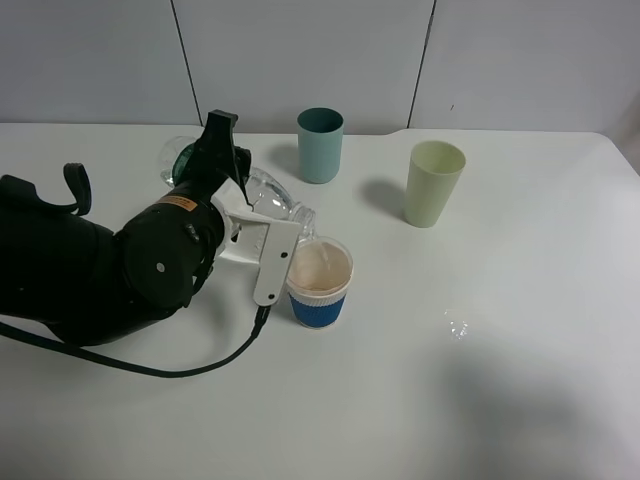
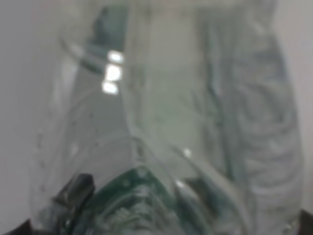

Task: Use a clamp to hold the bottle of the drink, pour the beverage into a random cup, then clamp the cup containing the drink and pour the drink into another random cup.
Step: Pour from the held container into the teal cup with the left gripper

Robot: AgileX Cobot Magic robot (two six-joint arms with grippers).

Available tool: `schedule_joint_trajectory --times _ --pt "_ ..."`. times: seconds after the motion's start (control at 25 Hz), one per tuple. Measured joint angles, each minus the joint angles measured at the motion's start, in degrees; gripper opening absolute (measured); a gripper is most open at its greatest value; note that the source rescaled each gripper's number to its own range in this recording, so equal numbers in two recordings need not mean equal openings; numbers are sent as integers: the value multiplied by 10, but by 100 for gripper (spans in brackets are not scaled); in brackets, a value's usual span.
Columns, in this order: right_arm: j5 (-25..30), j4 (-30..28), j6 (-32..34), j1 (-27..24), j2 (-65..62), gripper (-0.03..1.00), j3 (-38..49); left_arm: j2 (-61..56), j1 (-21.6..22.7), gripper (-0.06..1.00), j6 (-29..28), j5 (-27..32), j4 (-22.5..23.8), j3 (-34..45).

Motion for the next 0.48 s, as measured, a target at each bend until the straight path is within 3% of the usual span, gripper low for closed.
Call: schedule_joint_trajectory --times 0.48 --pt "0 0 0 0 0 95 0 0 0 7 28 -1 0 0"
